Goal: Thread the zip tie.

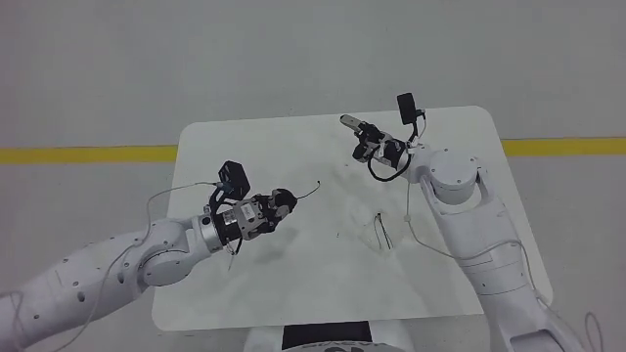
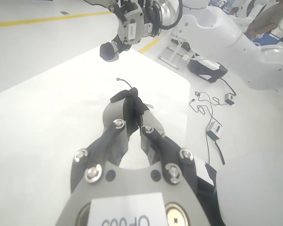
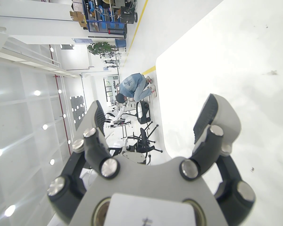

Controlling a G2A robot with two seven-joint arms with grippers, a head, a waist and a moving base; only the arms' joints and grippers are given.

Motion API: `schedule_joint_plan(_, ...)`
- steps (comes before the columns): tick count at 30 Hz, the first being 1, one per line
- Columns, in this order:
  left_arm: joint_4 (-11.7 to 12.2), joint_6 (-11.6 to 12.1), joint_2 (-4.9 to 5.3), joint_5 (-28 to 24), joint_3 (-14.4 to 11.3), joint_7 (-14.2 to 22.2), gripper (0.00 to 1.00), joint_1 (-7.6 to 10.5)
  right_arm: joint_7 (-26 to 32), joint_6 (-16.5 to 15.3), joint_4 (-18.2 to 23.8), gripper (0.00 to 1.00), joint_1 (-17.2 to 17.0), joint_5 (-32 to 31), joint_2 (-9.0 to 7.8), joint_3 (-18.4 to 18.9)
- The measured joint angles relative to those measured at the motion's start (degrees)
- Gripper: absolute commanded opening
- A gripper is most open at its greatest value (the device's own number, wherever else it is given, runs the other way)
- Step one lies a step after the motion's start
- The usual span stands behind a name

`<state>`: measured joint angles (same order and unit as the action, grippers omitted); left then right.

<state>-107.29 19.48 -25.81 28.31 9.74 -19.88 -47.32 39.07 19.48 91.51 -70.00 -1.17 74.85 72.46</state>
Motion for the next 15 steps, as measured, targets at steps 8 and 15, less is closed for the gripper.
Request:
schedule_joint_plan(8,1.74,0.00,-0.70,-1.02,1.03,2.87,0.00,0.66,0.00,0.00,0.00,1.00,0.00,0.00,0.00,0.00)
schedule_joint_plan(15,-0.90,0.00,-0.36,-0.30,-0.03,5.64,0.00,2.65,0.00,0.00,0.00,1.00,0.00,0.00,0.00,0.00)
